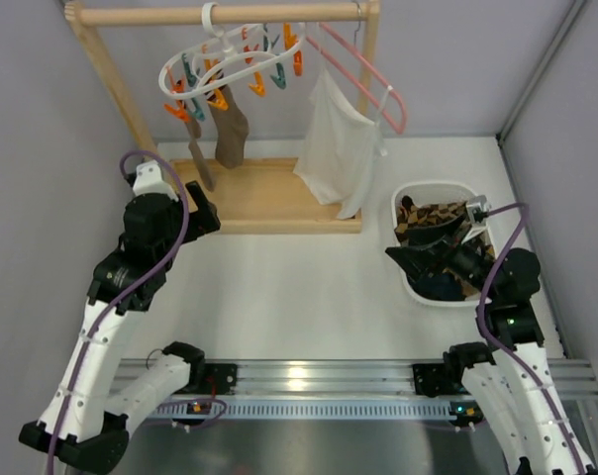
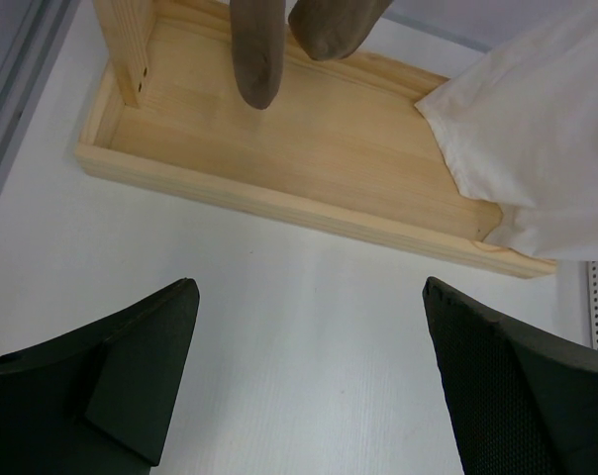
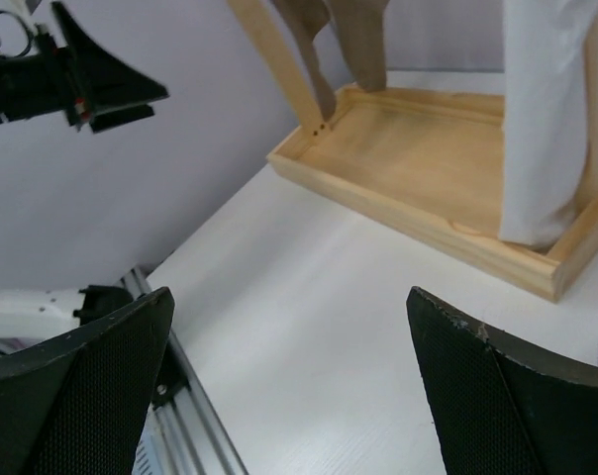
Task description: Remove the socks clipped to the hanger
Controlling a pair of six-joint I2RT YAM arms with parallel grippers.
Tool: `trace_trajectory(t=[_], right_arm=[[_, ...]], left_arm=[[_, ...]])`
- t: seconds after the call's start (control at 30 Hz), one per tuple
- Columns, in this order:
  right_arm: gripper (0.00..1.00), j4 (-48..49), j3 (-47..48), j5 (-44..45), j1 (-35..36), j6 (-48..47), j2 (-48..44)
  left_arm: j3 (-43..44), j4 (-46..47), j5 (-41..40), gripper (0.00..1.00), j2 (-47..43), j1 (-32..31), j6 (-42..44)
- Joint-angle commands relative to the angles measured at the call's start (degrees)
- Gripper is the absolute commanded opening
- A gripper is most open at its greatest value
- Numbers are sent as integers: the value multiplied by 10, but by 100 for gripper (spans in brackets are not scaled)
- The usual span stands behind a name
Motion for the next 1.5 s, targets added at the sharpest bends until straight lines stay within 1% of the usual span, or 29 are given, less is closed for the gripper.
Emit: trace_trajectory(t=[0.0,0.07,0.17,0.2,0.23,0.27,0.3,0.33,0.37,0.43,0.47,0.53,0.63,0.67,0.7,0.73,0.83,0.87,1.0,1.03,1.07,1.2,1.27,1.47], right_arm=[[96,134,-33,-99,4,71,-14],[95,134,-48,-94,5,78,-27],[94,123,-69,-75,6,81,-55],[94,119,-74,-69,7,83,-60],[94,116,-78,-68,6,83,-67],[94,113,-78,-68,6,85,-69],[94,106,-78,-68,6,85,-73],[94,105,-78,-68,6,87,-80],[93,104,-78,-68,7,90,-84],[93,102,-79,-72,7,99,-100],[93,99,-77,-79,7,101,-104],[93,87,-69,-86,7,96,-119],[93,22,-46,-94,8,56,-145],[93,1,-40,-93,8,43,-151],[93,-33,-36,-91,8,35,-159],[93,-39,-36,-90,8,30,-174],[93,-51,-35,-99,8,26,-189],[93,-60,-32,-102,8,20,-190],[93,-102,-20,-93,8,-14,-189],[93,-105,-19,-89,9,-18,-187],[93,-104,-19,-86,10,-18,-186],[93,-101,-15,-84,17,-18,-183],[93,-102,-14,-83,17,-17,-184],[92,-84,-26,-79,16,-2,-182]], left_arm=[[34,43,-13,98,42,2,-3],[45,51,-56,98,62,2,2],[60,74,-66,98,116,15,11],[63,86,-64,98,130,33,11],[66,109,-57,98,164,44,6],[69,120,-50,98,180,68,4],[68,135,-59,98,197,76,3],[63,159,-67,98,219,82,2],[56,211,-70,98,253,93,4],[34,269,-29,98,291,110,9],[26,325,-25,98,324,119,16],[12,369,-25,98,353,121,38],[-5,465,-35,98,400,121,77],[-10,485,-41,98,411,122,84],[-9,515,-45,98,436,122,89],[-7,527,-49,96,448,122,104],[-6,580,-46,89,481,122,132],[-6,592,-47,85,488,122,136],[-5,629,-45,58,503,122,141],[-5,640,-47,44,505,122,136],[-4,641,-50,34,504,122,132],[6,648,-56,8,505,121,117],[2,648,-69,0,498,117,107],[-40,648,-117,0,458,111,52]])
